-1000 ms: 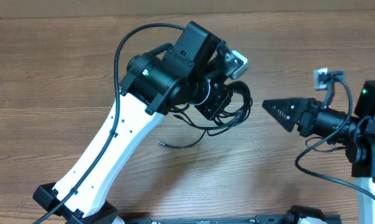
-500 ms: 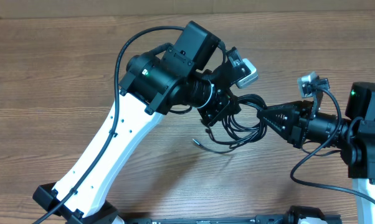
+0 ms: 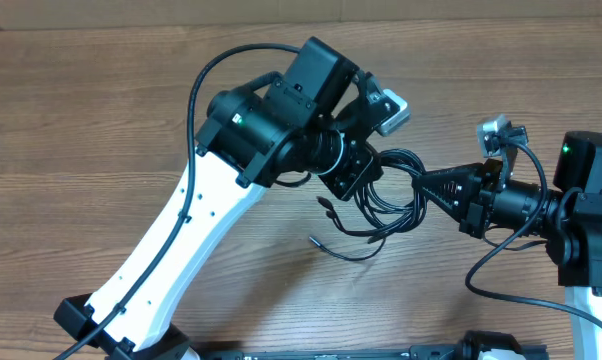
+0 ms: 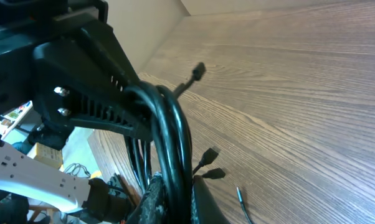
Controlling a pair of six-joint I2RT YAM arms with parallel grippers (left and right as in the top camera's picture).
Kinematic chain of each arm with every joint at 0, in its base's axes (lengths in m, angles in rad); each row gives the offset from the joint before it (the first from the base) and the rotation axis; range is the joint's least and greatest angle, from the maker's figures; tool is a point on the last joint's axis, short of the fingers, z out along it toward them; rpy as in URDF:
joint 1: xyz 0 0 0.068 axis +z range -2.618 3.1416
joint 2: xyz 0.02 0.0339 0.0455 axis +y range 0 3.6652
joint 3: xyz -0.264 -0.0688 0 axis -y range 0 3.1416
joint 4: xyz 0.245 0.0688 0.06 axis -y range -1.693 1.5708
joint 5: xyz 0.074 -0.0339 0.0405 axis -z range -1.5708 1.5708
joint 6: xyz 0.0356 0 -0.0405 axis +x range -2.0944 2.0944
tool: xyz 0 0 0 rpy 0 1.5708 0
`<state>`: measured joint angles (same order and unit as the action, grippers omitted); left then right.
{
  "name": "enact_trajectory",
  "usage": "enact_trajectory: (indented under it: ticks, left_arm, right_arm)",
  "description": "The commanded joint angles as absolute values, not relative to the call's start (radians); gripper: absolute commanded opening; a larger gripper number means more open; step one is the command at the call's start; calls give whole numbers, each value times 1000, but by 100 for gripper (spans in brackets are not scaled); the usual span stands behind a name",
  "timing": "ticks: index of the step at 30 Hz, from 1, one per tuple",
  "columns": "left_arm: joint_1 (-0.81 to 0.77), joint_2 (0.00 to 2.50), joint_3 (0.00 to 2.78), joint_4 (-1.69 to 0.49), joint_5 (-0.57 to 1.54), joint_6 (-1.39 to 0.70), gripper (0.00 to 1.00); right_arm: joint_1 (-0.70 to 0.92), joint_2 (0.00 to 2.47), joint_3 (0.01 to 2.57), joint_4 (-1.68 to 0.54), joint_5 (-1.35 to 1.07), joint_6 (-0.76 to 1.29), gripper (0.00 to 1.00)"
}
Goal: Untangle cables
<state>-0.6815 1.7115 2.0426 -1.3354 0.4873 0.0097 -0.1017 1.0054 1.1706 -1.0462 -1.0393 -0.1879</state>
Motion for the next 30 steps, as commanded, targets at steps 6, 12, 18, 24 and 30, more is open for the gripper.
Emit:
enact_trajectory:
  ticks: [6, 12, 18, 24, 30]
  left_arm:
    - [-634, 1713, 2051, -1334, 329, -320, 4]
    - [-627, 1713, 2051, -1331, 329, -413, 4]
    - [-620, 1713, 2051, -1317, 420, -535, 4]
    - [-601, 1713, 2051, -1304, 439, -649, 4]
    - [-581, 1713, 2051, -1304, 439, -678, 4]
  right_arm:
    - [-97, 997, 1179, -1042, -1039, -137, 4]
    - [-97, 997, 1179, -1042, -1032, -127, 4]
    - [-97, 997, 1179, -1042, -1032, -127, 4]
    - [-97, 997, 1179, -1034, -969, -59, 4]
    - [-97, 997, 1179, -1008, -847, 78, 4]
